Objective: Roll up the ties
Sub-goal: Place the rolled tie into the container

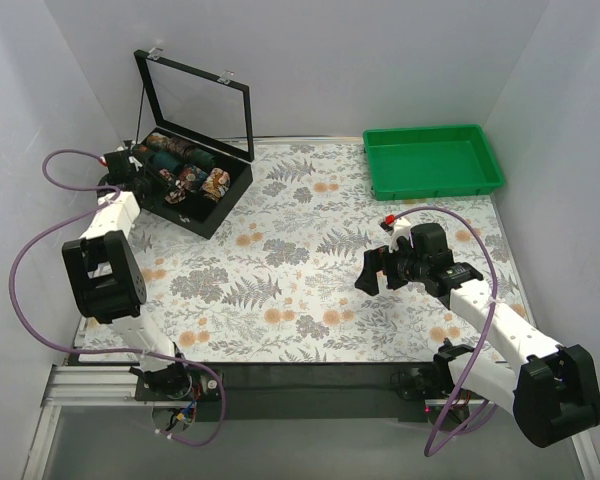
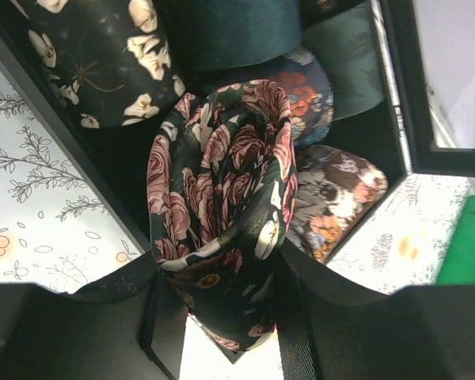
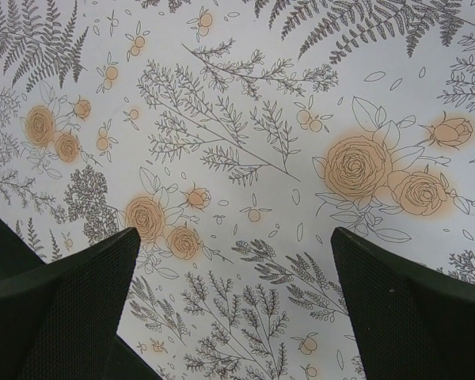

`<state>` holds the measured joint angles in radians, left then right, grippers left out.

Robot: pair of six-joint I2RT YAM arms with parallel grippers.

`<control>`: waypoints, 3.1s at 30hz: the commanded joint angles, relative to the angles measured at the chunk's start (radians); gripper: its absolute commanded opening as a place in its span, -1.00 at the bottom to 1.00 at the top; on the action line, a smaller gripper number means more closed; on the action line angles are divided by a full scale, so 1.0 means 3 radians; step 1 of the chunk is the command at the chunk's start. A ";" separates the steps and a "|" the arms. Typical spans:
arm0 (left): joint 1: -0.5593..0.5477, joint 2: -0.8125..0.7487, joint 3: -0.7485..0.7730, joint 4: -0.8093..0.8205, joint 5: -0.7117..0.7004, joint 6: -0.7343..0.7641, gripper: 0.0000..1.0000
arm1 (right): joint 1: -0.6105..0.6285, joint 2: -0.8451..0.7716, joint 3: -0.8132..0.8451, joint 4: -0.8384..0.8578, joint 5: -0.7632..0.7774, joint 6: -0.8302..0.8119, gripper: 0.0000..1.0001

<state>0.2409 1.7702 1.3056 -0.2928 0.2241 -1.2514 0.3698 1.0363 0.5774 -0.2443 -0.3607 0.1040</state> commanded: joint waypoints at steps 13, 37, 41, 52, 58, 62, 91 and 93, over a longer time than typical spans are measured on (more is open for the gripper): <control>0.0005 0.0204 0.0183 -0.0481 -0.0440 0.0112 -0.33 | -0.0011 -0.0074 -0.0017 -0.0024 0.0052 -0.0076 0.89; -0.0215 0.1089 0.1579 -0.1877 -0.0834 0.0234 -0.07 | -0.0011 -0.0069 -0.0048 -0.0024 0.0067 -0.0096 0.89; -0.0302 0.1206 0.1722 -0.1995 -0.0799 0.0199 -0.06 | -0.0011 -0.0049 -0.0043 -0.0019 0.0042 -0.0096 0.89; -0.0322 0.1053 0.1881 -0.2215 -0.0803 0.0178 -0.42 | -0.0011 -0.0085 -0.0058 -0.0019 0.0062 -0.0096 0.89; -0.0302 0.1166 0.2157 -0.2455 -0.0584 0.0204 -0.46 | -0.0011 -0.0120 -0.0079 -0.0014 0.0067 -0.0096 0.89; -0.0281 0.1293 0.2239 -0.2557 -0.0436 0.0265 -0.47 | -0.0016 -0.0131 -0.0089 -0.0004 0.0072 -0.0096 0.89; -0.0149 0.1820 0.2281 -0.2435 -0.0410 0.0301 -0.12 | -0.0011 -0.0059 -0.0145 0.0068 0.0031 -0.0081 0.88; -0.0149 0.1825 0.2229 -0.2373 -0.0430 0.0296 -0.09 | -0.0016 -0.0069 -0.0145 0.0068 0.0031 -0.0081 0.88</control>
<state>0.1867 2.2795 2.0182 -1.0153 0.1238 -1.1751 0.3683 1.0203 0.5411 -0.2447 -0.3428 0.0925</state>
